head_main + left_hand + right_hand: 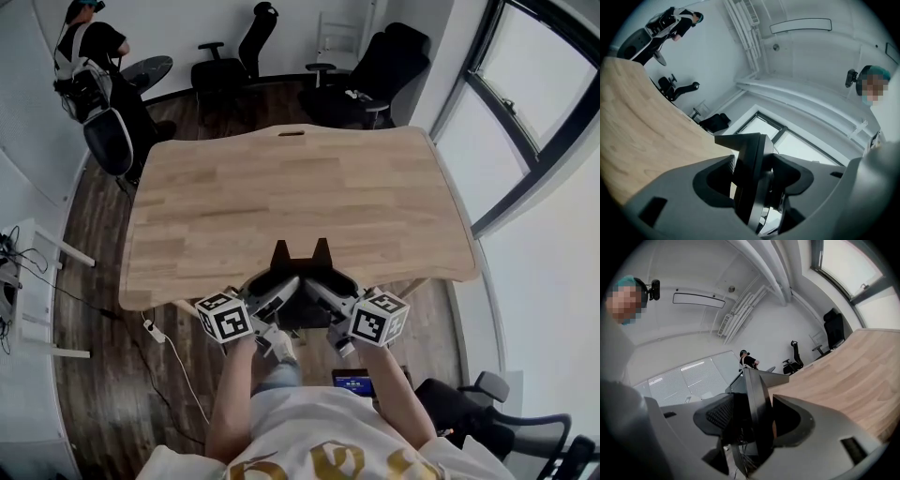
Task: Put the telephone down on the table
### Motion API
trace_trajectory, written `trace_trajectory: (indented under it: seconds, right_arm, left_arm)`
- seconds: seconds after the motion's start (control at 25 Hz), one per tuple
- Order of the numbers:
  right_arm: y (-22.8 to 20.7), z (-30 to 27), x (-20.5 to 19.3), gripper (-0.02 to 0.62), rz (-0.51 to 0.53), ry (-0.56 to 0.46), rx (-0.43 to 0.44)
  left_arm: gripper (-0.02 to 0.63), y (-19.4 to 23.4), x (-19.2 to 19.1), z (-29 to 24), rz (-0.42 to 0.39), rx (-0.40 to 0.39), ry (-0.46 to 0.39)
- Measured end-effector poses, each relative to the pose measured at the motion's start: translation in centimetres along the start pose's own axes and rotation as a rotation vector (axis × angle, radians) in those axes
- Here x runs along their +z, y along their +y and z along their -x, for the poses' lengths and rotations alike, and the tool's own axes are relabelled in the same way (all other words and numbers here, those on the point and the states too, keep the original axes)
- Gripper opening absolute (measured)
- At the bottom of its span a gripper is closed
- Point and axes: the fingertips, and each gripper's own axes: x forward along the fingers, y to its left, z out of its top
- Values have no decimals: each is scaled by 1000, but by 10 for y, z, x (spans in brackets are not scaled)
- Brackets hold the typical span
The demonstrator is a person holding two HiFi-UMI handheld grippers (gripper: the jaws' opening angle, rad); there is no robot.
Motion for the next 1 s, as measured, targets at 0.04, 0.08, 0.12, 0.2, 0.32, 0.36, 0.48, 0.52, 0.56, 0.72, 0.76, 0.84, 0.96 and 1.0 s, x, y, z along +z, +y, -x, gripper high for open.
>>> trace_trajectory:
  seconds: [0.04,0.08,0.12,0.2,0.32,0.36,0.48,0.52,0.56,0.72,0.76,0.84,0.96,1.0]
  right_arm:
    - [-7,-11,5,233,-5,2,-5]
    - [-13,-23,11,233,-10,2,-10]
    - [-20,-34,16,233,-13,3,-13]
    - [-32,-56,26,233,-18,3,-18]
    - [-49,-87,35,233,-35,1,-25]
    - [-54,-96,37,233,-42,0,-30]
    - [-68,-118,43,233,-55,-5,-51]
    - [-72,-124,44,233,-58,-6,-60]
    - [-76,-128,45,233,-61,-7,-70]
    - [-86,-138,52,233,-62,-28,-103]
    - [-87,-138,54,233,-63,-36,-111]
    - [-89,-136,57,233,-67,-48,-121]
    - [-89,-135,59,233,-70,-62,-122]
    - [-89,-134,60,233,-68,-66,-120]
  left_arm:
    - [237,10,8,-5,6,-1,5]
    - [237,21,17,-11,12,-2,9]
    - [238,31,25,-15,16,-3,13]
    - [238,51,42,-24,22,-5,21]
    - [238,80,62,-34,22,-7,39]
    - [238,89,68,-37,22,-9,47]
    - [238,112,81,-47,29,-20,67]
    - [238,119,84,-49,35,-25,74]
    - [238,124,86,-52,41,-31,80]
    - [238,136,94,-62,43,-61,102]
    - [238,136,95,-65,40,-69,109]
    - [238,135,96,-69,36,-82,122]
    - [238,132,98,-71,20,-88,132]
    - [238,131,99,-72,16,-88,132]
